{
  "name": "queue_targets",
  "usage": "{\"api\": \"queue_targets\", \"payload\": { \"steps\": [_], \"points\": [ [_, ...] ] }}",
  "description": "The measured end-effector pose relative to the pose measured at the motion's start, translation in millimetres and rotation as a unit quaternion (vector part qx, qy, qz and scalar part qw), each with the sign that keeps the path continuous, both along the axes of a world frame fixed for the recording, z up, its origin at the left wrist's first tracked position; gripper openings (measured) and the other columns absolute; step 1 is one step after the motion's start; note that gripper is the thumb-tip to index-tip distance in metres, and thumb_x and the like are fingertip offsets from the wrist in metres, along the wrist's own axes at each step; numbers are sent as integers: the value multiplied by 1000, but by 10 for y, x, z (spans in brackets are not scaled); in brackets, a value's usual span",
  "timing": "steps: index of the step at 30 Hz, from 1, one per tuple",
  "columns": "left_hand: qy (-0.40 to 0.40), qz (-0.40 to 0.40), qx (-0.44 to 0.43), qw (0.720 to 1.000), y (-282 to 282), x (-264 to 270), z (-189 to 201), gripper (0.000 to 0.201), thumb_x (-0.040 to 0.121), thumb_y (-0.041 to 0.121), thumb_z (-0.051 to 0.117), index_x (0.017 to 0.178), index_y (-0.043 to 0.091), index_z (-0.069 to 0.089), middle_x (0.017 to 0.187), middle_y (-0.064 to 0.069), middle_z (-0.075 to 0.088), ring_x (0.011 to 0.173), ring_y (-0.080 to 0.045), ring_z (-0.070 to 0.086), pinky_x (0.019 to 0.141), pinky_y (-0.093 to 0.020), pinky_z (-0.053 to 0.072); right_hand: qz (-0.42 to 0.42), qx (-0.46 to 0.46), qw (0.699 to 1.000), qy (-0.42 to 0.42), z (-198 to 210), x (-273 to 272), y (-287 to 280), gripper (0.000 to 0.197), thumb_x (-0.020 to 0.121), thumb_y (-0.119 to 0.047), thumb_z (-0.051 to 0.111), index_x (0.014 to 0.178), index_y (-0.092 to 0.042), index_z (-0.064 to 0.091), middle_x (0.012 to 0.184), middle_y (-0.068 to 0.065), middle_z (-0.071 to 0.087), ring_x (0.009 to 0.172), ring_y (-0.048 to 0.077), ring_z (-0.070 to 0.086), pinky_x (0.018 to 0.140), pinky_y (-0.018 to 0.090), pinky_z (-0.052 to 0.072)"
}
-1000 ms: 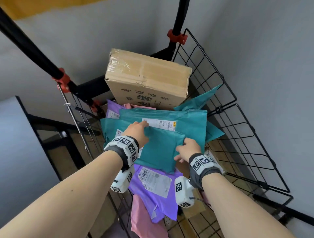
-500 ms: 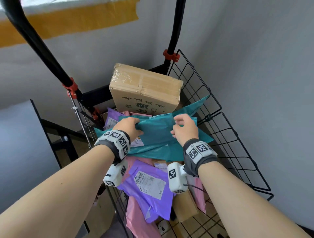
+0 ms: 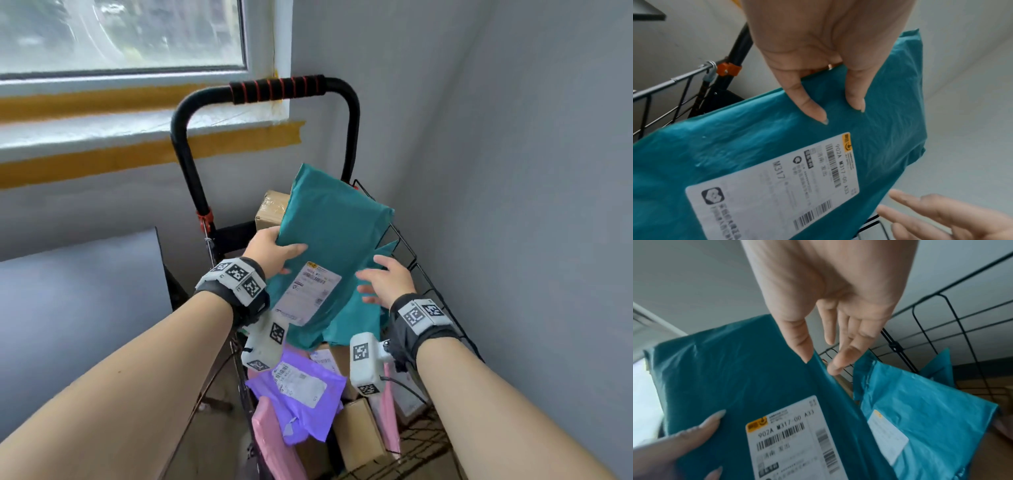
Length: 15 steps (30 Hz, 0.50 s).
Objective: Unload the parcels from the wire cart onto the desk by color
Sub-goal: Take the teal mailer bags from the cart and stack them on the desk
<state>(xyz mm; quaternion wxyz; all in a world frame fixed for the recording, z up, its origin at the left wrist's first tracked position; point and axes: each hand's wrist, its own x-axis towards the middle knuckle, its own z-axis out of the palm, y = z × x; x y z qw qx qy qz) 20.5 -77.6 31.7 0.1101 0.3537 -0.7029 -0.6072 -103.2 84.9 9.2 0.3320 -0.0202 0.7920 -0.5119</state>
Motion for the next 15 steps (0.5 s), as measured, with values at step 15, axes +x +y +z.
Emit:
{"api": "queue_targets", "payload": {
  "steps": [15],
  "points": [
    [60, 197, -58, 977, 751, 1661, 772, 22, 91, 16, 59, 110, 13, 48, 107, -4, 58, 83, -15, 61, 51, -23, 56, 199, -164, 965, 46, 640, 1265, 149, 14, 93, -9, 56, 80, -14, 58, 76, 4, 62, 47, 9, 56, 48, 15, 50]
  ]
}}
